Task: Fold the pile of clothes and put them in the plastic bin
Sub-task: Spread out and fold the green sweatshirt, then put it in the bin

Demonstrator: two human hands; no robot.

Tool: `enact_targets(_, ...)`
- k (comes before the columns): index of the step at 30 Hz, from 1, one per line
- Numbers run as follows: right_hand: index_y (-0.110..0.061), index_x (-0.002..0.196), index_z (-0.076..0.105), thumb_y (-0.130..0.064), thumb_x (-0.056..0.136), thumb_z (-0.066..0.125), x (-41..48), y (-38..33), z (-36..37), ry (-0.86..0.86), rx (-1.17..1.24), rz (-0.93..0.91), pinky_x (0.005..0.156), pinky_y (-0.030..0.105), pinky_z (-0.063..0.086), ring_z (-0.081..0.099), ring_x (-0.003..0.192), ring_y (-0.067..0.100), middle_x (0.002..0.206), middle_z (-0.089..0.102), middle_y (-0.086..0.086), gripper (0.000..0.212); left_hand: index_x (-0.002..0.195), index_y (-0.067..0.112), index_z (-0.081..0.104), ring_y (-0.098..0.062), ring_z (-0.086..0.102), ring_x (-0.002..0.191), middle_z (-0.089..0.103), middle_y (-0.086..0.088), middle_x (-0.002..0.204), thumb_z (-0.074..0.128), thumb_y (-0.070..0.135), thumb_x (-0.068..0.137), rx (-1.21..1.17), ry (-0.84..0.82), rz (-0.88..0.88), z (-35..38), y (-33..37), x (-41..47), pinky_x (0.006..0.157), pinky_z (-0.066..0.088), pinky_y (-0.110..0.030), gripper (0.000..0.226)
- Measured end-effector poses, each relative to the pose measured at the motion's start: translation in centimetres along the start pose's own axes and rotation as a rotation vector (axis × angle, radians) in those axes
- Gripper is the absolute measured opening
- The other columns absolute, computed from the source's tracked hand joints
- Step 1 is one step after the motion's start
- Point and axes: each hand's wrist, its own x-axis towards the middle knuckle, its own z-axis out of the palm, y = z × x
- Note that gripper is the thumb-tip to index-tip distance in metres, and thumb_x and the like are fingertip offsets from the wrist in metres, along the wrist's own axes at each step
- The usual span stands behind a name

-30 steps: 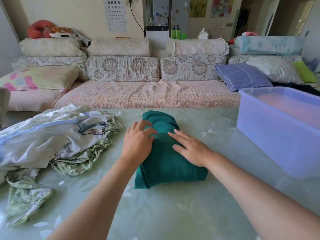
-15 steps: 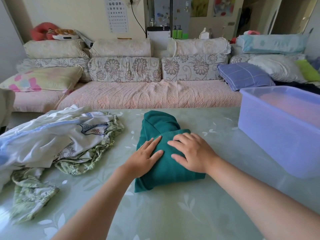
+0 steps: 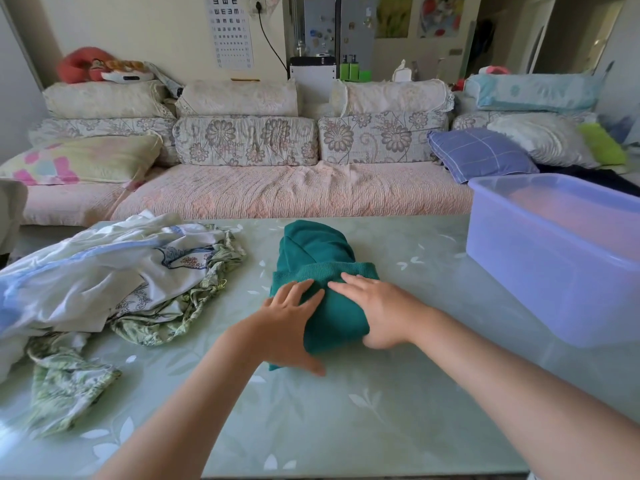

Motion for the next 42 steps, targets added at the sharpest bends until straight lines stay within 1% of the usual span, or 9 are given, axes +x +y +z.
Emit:
enact_targets(2,-0.041,0.155,0.025,-0.025,0.071,0.069,0.1,0.0,-1.1,0.033,0.098,0.011,0.116,0.023,0.029,0.034,0.146,0.015,0.164,0.024,-0.004,0.096,0.156,0.03,-0.006,-0.02,-0.005,0.149,-0.01,0.009,0.16,0.08,0.064,0.058,0.022,0.025,-0.001,0.6,-0.4,0.0,0.12,0.018,-0.042,0.135)
enact_targets(5,-0.043,0.136,0.052,-0.022,0.069,0.063,0.1,0.0,-2.3,0.063,0.192,0.058,0.097,0.022,0.046,0.058,0.12,0.017,0.131,0.062,-0.007,0.072,0.152,0.031,0.021,-0.024,0.029,0.142,0.023,0.004,0.156,0.072,0.028,0.069,-0.132,0.177,0.023,0.8,-0.4,0.5,0.112,0.035,-0.034,0.098)
enact_targets(10,-0.032,0.106,0.066,-0.017,0.07,0.062,-1.8,-0.1,-5.3,0.035,0.285,0.072,0.066,0.025,0.049,0.062,0.087,0.017,0.09,0.066,-0.008,0.039,0.126,0.041,0.055,-0.018,0.059,0.093,0.061,0.009,0.103,0.058,0.016,0.073,-0.304,0.147,-0.024,-3.4,0.7,-1.0,0.073,0.046,-0.025,0.059)
enact_targets(13,-0.037,0.108,0.068,-0.021,0.069,0.067,-4.1,0.6,-6.5,0.12,0.55,0.043,0.072,0.018,0.051,0.065,0.086,0.003,0.095,0.07,-0.016,0.042,0.115,0.038,0.062,-0.022,0.063,0.09,0.066,0.003,0.097,0.059,0.022,0.061,-0.454,0.024,-0.08,-5.8,0.5,-2.4,0.073,0.053,-0.032,0.056)
enact_targets(17,-0.04,0.109,0.067,-0.048,0.059,0.083,-6.5,2.2,-5.1,0.618,0.917,0.085,0.09,0.031,0.056,0.069,0.1,0.01,0.107,0.073,-0.011,0.054,0.09,0.025,0.069,-0.028,0.066,0.079,0.07,-0.005,0.08,0.06,0.011,0.052,-0.854,-0.017,-0.119,-7.7,0.0,-4.2,0.054,0.047,-0.024,0.041)
enact_targets(26,-0.027,0.119,0.057,-0.044,0.074,0.08,-5.7,-0.5,-3.8,0.411,1.145,0.086,0.089,0.03,0.054,0.068,0.105,0.009,0.113,0.07,-0.01,0.054,0.096,-0.006,0.065,-0.032,0.063,0.067,0.066,-0.025,0.087,0.057,0.005,0.043,-1.309,-0.127,-0.289,-8.2,-2.1,-4.2,0.054,0.049,-0.026,0.055)
enact_targets(34,-0.022,0.127,0.053,-0.045,0.093,0.064,-0.7,1.2,-3.5,0.46,1.098,0.444,0.077,0.026,0.047,0.063,0.094,0.005,0.111,0.066,-0.009,0.043,0.126,0.033,0.06,-0.016,0.051,0.121,0.057,0.011,0.13,0.063,0.032,0.087,-0.306,0.766,-0.131,-7.7,0.0,-1.2,0.099,0.04,-0.033,0.039)
enact_targets(38,-0.021,0.142,0.042,-0.055,0.09,0.061,1.4,2.0,-3.3,0.461,0.999,0.589,0.08,0.032,0.045,0.062,0.1,0.018,0.117,0.063,-0.001,0.064,0.151,0.041,0.028,-0.019,0.015,0.149,0.023,0.007,0.16,0.035,0.067,0.092,-0.145,0.449,-0.062,-3.6,2.1,1.8,0.121,0.012,-0.042,0.066)
enact_targets(42,-0.018,0.146,0.037,-0.044,0.095,0.058,2.7,2.8,-3.2,0.47,0.691,0.752,0.089,0.036,0.043,0.054,0.12,0.032,0.14,0.047,0.011,0.062,0.152,0.048,0.012,-0.021,-0.008,0.151,-0.002,0.005,0.164,0.023,0.074,0.091,-0.125,0.413,-0.113,-2.1,1.8,5.0,0.121,-0.002,-0.049,0.067)
